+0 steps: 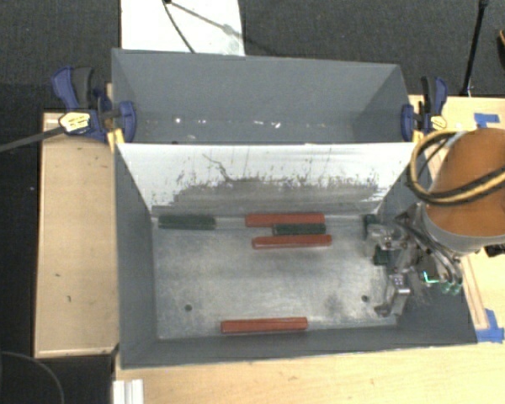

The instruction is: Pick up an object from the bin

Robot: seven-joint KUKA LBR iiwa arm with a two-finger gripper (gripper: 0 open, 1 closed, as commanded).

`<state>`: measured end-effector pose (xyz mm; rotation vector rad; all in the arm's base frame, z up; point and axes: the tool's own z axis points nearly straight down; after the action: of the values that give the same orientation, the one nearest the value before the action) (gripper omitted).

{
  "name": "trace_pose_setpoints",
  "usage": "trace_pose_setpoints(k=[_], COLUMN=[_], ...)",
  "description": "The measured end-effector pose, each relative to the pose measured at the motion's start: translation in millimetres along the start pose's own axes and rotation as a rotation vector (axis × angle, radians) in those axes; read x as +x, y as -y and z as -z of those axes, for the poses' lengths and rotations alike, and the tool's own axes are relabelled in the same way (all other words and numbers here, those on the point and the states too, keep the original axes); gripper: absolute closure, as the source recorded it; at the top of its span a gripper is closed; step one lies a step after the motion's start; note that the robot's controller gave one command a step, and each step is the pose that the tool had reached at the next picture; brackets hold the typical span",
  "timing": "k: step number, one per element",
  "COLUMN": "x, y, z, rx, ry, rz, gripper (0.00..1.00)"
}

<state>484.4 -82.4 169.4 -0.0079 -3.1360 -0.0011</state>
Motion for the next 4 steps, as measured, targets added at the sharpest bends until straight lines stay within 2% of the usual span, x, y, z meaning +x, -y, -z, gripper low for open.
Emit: trace_pose_setpoints(k=[1, 2, 3, 4], x=[-75.7, -103.2, -105.9, -55.0], y=[-48, -70, -69, -51], z=[-58, -100, -94, -82], rx=[-0.003, 0.0, 0.0, 0.001], ry=[0.009, 0.011, 0.02, 0.006], rz=[-0.101, -0.022, -0.019, 0.087], gripper=[0.0, 0.0, 1.0, 1.0])
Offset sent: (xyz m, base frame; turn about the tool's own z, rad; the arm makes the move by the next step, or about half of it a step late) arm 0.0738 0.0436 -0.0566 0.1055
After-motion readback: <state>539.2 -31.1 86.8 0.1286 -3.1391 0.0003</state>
